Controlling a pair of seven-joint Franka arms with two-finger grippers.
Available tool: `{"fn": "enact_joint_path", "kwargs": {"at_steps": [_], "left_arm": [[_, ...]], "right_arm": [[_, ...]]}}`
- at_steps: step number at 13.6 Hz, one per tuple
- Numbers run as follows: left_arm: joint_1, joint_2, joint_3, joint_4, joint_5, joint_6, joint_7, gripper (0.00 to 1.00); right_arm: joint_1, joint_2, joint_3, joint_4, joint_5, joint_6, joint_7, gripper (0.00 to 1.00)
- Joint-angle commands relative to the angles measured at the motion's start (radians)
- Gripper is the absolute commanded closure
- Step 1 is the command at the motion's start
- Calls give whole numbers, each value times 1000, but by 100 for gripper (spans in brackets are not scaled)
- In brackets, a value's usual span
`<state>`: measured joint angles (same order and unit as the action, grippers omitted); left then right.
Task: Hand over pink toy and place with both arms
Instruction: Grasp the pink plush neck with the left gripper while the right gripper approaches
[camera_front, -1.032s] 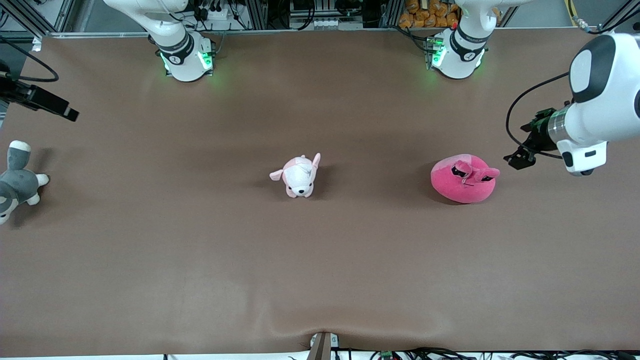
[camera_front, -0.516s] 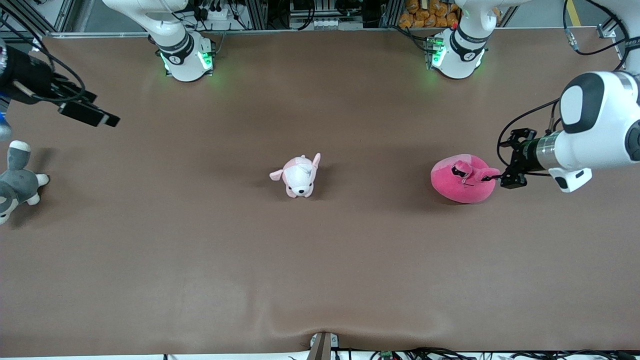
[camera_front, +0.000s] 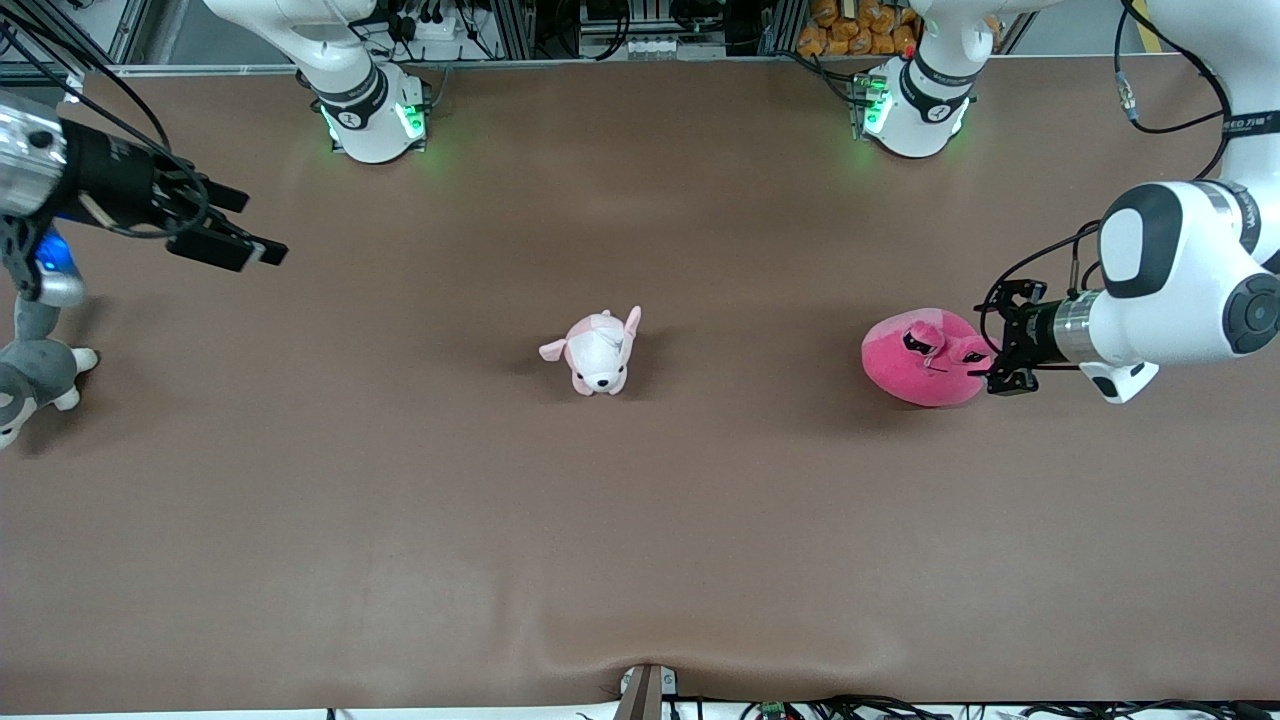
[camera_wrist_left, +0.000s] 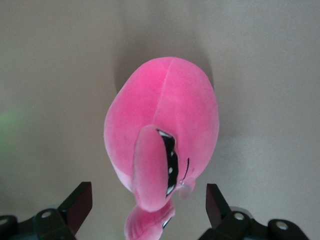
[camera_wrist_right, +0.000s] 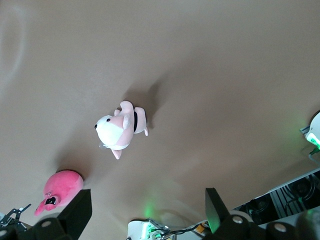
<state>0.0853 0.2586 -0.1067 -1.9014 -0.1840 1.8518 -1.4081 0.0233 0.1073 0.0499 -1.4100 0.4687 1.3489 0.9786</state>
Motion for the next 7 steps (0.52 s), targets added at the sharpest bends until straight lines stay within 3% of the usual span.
{"fn": "enact_joint_path", "kwargs": {"at_steps": [1,7], "left_arm": [[16,25,-2,4,-17,27,-12,12],[19,59,-2,4,-17,58,-12,40]], "right_arm": [[72,28,-2,13,37,62,154,0],[272,89,-4,13,44,254,550,0]]}}
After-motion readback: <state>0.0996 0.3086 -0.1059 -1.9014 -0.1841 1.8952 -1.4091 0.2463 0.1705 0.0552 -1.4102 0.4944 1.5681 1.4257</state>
